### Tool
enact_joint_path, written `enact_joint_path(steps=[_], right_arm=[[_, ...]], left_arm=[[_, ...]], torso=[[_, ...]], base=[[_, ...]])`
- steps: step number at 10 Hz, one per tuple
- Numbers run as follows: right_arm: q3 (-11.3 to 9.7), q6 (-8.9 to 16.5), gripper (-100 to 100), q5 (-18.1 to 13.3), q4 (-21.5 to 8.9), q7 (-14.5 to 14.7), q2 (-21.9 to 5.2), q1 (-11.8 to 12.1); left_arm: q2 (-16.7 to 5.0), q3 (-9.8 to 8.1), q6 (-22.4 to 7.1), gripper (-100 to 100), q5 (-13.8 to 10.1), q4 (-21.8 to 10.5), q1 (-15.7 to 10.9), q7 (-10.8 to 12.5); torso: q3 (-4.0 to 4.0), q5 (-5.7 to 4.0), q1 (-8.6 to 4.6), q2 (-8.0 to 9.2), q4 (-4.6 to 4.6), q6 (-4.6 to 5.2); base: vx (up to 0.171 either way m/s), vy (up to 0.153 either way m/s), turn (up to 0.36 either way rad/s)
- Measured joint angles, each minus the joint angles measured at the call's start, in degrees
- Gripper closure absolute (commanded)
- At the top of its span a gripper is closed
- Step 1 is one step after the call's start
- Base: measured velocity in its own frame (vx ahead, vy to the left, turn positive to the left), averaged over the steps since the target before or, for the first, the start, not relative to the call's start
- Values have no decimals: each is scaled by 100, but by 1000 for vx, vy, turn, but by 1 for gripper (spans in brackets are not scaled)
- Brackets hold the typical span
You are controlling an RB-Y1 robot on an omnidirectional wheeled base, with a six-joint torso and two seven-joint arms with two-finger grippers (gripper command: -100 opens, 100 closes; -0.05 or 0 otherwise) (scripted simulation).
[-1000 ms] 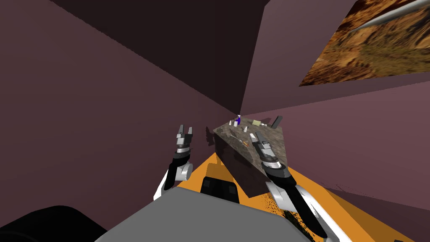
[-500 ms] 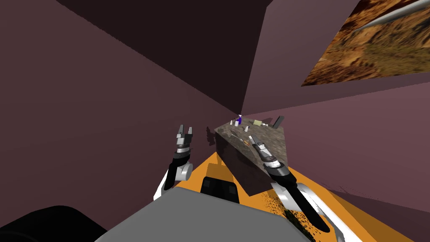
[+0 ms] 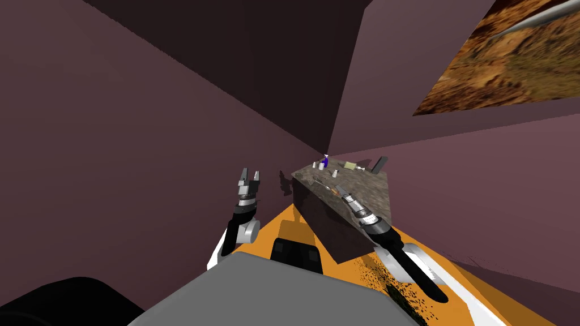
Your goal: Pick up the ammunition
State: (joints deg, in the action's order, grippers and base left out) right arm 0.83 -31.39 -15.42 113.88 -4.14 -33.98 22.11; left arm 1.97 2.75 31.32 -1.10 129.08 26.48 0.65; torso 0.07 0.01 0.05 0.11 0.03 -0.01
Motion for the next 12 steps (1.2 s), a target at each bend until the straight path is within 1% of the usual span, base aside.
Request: enact_joint_path(steps=[1, 5, 6, 7, 9, 12], right_arm=[[12, -31, -100, -50, -124, 24, -143, -15], [51, 28, -100, -324, -558, 86, -829, -67], [38, 1, -100, -419, -756, 131, -988, -99], [22, -1, -100, -474, -866, 162, -1138, -122], [42, 24, -100, -591, -1083, 182, -1499, -100], [21, -10, -100, -788, -1503, 268, -2008, -85]], left_arm=[[0, 0, 0, 0, 0, 0, 0, 0], [0, 0, 0, 0, 0, 0, 1, 0], [0, 0, 0, 0, 0, 0, 0, 0], [0, 0, 0, 0, 0, 0, 1, 0], [0, 0, 0, 0, 0, 0, 1, 0], [0, 0, 0, 0, 0, 0, 1, 0]], torso=[[-1, 0, 1, -2, 0, 2], [-4, 1, 1, -7, -1, 2], [-5, 0, 3, -9, -2, 0], [-5, 1, 1, -10, -2, 2], [-6, 1, 0, -11, -2, 2], [-10, 1, 5, -17, -3, 0]], base=[[-37, 36, 93], [-19, 27, 65], [-9, 24, 39], [-7, 26, 92], [0, 27, 78], [10, 29, 66]])
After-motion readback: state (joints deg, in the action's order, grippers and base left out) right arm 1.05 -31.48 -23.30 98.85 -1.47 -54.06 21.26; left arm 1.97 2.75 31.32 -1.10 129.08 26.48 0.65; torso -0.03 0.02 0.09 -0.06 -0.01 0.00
